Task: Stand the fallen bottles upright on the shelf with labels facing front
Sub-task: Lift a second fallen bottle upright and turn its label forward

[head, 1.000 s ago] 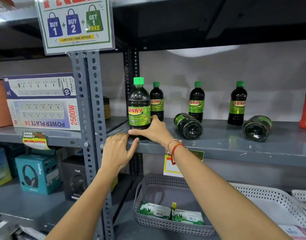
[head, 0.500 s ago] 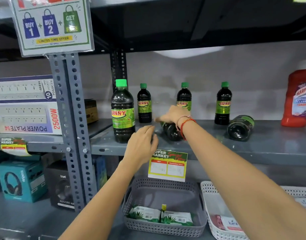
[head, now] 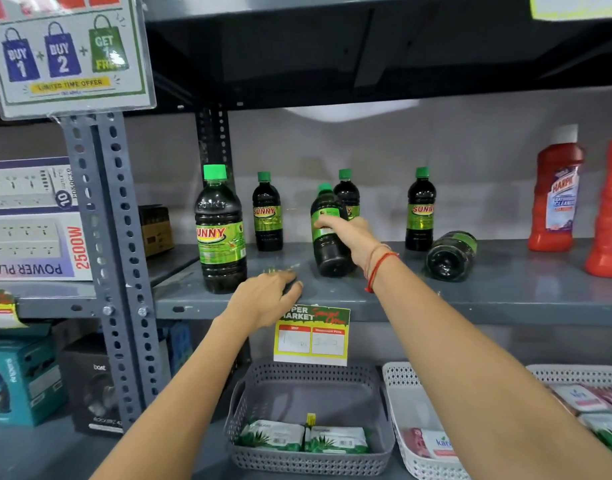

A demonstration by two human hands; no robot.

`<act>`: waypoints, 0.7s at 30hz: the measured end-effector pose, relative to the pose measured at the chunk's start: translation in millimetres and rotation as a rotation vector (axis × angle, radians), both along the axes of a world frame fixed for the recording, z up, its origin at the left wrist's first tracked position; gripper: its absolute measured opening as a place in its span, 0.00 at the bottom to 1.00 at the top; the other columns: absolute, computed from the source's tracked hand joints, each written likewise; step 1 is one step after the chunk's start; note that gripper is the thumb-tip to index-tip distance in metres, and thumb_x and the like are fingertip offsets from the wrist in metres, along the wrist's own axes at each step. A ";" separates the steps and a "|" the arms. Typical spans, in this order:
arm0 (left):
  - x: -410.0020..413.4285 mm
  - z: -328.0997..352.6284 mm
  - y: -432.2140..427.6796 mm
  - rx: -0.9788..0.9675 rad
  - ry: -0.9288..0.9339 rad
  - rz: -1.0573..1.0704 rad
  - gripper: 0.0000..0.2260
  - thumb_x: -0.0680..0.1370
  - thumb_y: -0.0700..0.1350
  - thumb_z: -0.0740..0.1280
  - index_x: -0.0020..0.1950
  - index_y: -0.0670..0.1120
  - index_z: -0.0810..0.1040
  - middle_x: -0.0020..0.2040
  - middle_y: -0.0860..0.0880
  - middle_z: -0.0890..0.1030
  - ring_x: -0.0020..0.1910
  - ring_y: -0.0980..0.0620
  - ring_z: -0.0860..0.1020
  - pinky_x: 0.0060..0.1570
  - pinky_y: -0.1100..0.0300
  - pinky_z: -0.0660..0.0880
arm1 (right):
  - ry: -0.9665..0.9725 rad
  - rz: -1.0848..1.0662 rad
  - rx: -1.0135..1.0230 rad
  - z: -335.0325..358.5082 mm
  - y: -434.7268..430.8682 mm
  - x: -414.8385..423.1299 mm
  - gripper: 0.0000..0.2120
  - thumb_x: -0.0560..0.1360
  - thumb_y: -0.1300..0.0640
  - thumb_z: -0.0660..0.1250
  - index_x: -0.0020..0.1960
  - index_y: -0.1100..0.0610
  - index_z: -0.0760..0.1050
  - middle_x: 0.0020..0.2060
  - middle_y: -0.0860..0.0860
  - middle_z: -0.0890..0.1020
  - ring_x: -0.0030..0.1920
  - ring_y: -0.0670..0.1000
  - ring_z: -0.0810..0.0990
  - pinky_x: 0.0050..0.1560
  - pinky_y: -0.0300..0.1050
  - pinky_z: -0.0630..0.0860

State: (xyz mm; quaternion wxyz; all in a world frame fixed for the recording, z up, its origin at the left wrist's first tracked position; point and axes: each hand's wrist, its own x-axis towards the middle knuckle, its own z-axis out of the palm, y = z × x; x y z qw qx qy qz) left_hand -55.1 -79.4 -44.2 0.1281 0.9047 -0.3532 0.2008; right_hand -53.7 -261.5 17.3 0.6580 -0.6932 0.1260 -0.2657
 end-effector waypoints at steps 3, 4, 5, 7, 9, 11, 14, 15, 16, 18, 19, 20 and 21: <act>-0.4 -1.0 0.0 -0.017 -0.007 -0.001 0.19 0.80 0.54 0.52 0.61 0.44 0.73 0.64 0.44 0.77 0.61 0.42 0.75 0.56 0.48 0.73 | -0.122 -0.073 -0.123 3.2 2.4 -0.9 0.19 0.56 0.53 0.77 0.45 0.55 0.76 0.42 0.52 0.83 0.44 0.53 0.81 0.44 0.46 0.78; -0.4 -1.3 0.0 -0.019 -0.010 -0.001 0.20 0.80 0.54 0.52 0.61 0.44 0.73 0.64 0.44 0.77 0.61 0.42 0.75 0.56 0.48 0.73 | -0.143 -0.100 -0.180 2.3 3.6 -2.2 0.23 0.56 0.53 0.77 0.48 0.55 0.74 0.43 0.51 0.82 0.46 0.52 0.80 0.47 0.47 0.77; -0.4 -1.4 0.1 -0.020 -0.013 0.000 0.20 0.80 0.54 0.52 0.61 0.44 0.73 0.64 0.44 0.77 0.60 0.41 0.75 0.56 0.47 0.73 | -0.164 -0.126 -0.232 -0.1 4.6 -3.0 0.26 0.57 0.53 0.78 0.51 0.55 0.72 0.44 0.49 0.81 0.47 0.50 0.79 0.48 0.46 0.75; -0.7 -1.9 0.3 -0.027 -0.022 0.003 0.19 0.79 0.54 0.52 0.61 0.45 0.73 0.63 0.44 0.78 0.60 0.41 0.76 0.55 0.47 0.74 | -0.208 -0.125 -0.311 -8.2 5.9 -3.0 0.28 0.58 0.54 0.79 0.53 0.53 0.70 0.45 0.48 0.80 0.47 0.49 0.78 0.48 0.44 0.72; -1.7 -2.2 0.2 -0.038 -0.031 0.007 0.19 0.79 0.54 0.52 0.60 0.44 0.74 0.62 0.44 0.79 0.58 0.41 0.77 0.53 0.48 0.75 | -0.235 -0.098 -0.349 -14.7 4.7 -2.8 0.28 0.59 0.54 0.80 0.54 0.52 0.70 0.46 0.47 0.79 0.48 0.48 0.78 0.51 0.44 0.72; -2.3 -3.0 0.1 -0.051 -0.040 0.004 0.19 0.79 0.54 0.52 0.59 0.45 0.74 0.61 0.45 0.79 0.57 0.42 0.77 0.52 0.49 0.75 | -0.218 -0.055 -0.375 -16.7 -0.4 -2.9 0.33 0.59 0.51 0.81 0.59 0.53 0.69 0.49 0.47 0.79 0.51 0.48 0.77 0.54 0.46 0.72; -2.6 -3.6 0.3 -0.070 -0.046 0.002 0.18 0.79 0.53 0.52 0.58 0.45 0.75 0.60 0.45 0.79 0.56 0.42 0.78 0.49 0.51 0.74 | -0.096 0.118 -0.330 -18.1 -12.7 -5.5 0.34 0.62 0.57 0.80 0.63 0.57 0.69 0.54 0.51 0.80 0.56 0.51 0.79 0.60 0.50 0.73; -2.6 -3.6 0.3 -0.073 -0.048 0.002 0.18 0.79 0.53 0.52 0.57 0.45 0.75 0.60 0.45 0.79 0.55 0.42 0.78 0.49 0.51 0.74 | -0.070 0.193 -0.289 -19.8 -16.7 -7.6 0.30 0.63 0.61 0.78 0.62 0.57 0.70 0.55 0.54 0.81 0.58 0.54 0.79 0.61 0.50 0.74; -2.8 -3.8 0.2 -0.074 -0.049 0.001 0.18 0.79 0.53 0.52 0.57 0.45 0.75 0.60 0.45 0.80 0.55 0.42 0.78 0.48 0.51 0.74 | -0.061 0.240 -0.256 -21.7 -20.3 -9.3 0.27 0.64 0.64 0.76 0.60 0.57 0.71 0.56 0.55 0.81 0.59 0.55 0.79 0.60 0.49 0.75; -3.5 -3.9 0.0 -0.075 -0.048 0.001 0.18 0.80 0.53 0.52 0.57 0.45 0.75 0.60 0.45 0.80 0.56 0.42 0.78 0.50 0.50 0.75 | -0.073 0.220 -0.270 -24.4 -22.9 -11.0 0.24 0.64 0.64 0.77 0.56 0.55 0.73 0.55 0.54 0.81 0.57 0.53 0.80 0.54 0.44 0.75; -3.7 -4.0 -0.1 -0.079 -0.047 0.002 0.18 0.80 0.53 0.52 0.58 0.45 0.75 0.60 0.45 0.80 0.56 0.42 0.78 0.51 0.50 0.75 | -0.081 0.154 -0.321 -24.8 -20.0 -11.3 0.25 0.62 0.60 0.79 0.55 0.54 0.72 0.55 0.52 0.81 0.54 0.51 0.79 0.52 0.42 0.74; -3.6 -3.9 -0.2 -0.085 -0.047 0.003 0.18 0.80 0.53 0.52 0.58 0.45 0.75 0.60 0.45 0.80 0.56 0.42 0.78 0.51 0.50 0.75 | -0.084 0.059 -0.392 -25.4 -14.9 -10.3 0.28 0.60 0.56 0.81 0.54 0.54 0.71 0.54 0.51 0.80 0.53 0.50 0.78 0.52 0.43 0.74; -3.4 -3.7 -0.2 -0.087 -0.047 0.005 0.18 0.80 0.53 0.52 0.58 0.45 0.75 0.60 0.45 0.80 0.56 0.42 0.77 0.51 0.50 0.74 | -0.084 -0.048 -0.463 -26.4 -8.2 -8.5 0.32 0.58 0.52 0.82 0.55 0.55 0.70 0.55 0.51 0.79 0.54 0.51 0.77 0.54 0.46 0.74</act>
